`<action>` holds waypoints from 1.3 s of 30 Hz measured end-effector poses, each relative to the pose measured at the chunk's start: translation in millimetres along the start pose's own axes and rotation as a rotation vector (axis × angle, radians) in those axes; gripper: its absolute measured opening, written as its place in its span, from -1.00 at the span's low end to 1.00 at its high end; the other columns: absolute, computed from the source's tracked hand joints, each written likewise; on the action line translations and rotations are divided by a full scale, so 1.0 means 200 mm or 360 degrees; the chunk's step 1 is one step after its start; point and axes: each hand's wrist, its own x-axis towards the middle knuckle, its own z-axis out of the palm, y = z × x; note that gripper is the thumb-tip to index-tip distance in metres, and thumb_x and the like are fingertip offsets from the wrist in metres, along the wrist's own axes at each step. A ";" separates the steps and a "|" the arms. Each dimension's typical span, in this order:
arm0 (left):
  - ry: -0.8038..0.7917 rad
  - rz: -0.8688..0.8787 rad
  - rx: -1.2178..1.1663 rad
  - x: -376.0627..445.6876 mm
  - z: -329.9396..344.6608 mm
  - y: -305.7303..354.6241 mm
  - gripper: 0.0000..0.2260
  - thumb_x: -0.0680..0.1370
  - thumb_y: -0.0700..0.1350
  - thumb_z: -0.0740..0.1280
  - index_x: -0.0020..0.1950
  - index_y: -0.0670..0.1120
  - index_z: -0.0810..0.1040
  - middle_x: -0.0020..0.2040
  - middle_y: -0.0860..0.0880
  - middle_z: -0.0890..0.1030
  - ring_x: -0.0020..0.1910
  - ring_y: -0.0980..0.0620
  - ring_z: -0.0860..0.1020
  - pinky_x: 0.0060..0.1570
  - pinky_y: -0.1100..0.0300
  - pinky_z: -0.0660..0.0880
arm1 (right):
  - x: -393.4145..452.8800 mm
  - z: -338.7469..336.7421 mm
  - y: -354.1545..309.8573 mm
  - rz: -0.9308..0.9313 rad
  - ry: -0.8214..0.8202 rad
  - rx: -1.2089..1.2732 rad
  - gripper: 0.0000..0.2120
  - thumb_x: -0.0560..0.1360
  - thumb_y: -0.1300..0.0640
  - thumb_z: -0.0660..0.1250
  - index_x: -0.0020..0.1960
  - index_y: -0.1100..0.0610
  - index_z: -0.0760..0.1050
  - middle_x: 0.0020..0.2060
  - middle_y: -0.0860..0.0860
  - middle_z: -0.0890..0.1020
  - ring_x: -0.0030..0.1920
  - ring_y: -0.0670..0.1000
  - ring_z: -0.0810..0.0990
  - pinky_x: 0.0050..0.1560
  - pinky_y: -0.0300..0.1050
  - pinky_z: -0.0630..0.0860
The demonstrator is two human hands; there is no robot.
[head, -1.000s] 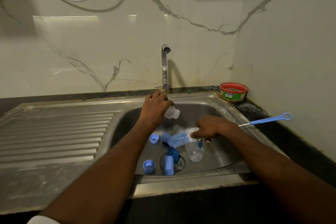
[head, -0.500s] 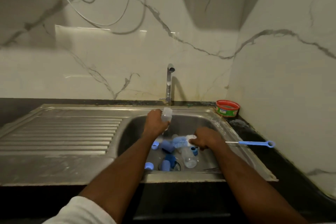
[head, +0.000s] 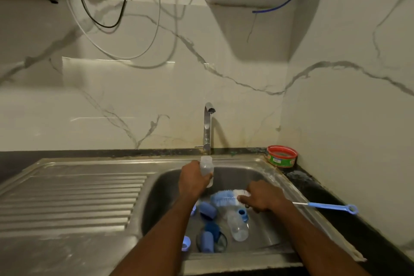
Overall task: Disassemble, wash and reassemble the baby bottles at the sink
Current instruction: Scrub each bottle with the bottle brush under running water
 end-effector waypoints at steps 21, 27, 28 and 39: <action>0.0178 0.0085 0.0040 0.03 0.05 0.00 -0.67 0.52 0.15 0.46 0.20 0.05 0.56 0.09 0.05 0.65 -0.01 0.13 0.57 0.06 0.19 0.52 | 0.01 0.01 -0.03 -0.0085 -0.0050 0.0002 -0.61 0.59 -0.23 0.26 0.20 0.06 0.53 -0.03 0.02 0.66 -0.08 -0.01 0.65 0.06 -0.04 0.61; 0.0156 0.0054 0.0143 0.03 0.05 -0.01 -0.71 0.52 0.16 0.46 0.15 0.05 0.58 0.06 0.06 0.66 -0.07 0.16 0.55 0.05 0.21 0.53 | 0.01 0.02 -0.04 -0.0119 -0.0080 0.0040 -0.64 0.61 -0.20 0.26 0.20 0.05 0.55 -0.07 -0.02 0.66 -0.15 -0.07 0.64 0.02 -0.10 0.62; 0.0207 0.0069 0.0134 0.04 0.06 -0.01 -0.69 0.51 0.17 0.46 0.16 0.06 0.58 0.05 0.07 0.66 -0.05 0.15 0.56 0.04 0.21 0.52 | 0.02 0.02 -0.04 -0.0115 -0.0082 0.0038 -0.64 0.61 -0.20 0.26 0.20 0.06 0.54 -0.06 -0.02 0.65 -0.15 -0.08 0.63 0.02 -0.11 0.61; 0.0175 0.0087 0.0272 0.03 0.06 -0.01 -0.68 0.54 0.16 0.44 0.20 0.03 0.55 0.10 0.03 0.64 0.00 0.12 0.55 0.09 0.20 0.48 | 0.01 0.01 -0.05 -0.0109 -0.0105 0.0036 -0.64 0.61 -0.20 0.27 0.15 0.07 0.57 -0.18 -0.03 0.65 -0.21 -0.05 0.66 0.03 -0.05 0.63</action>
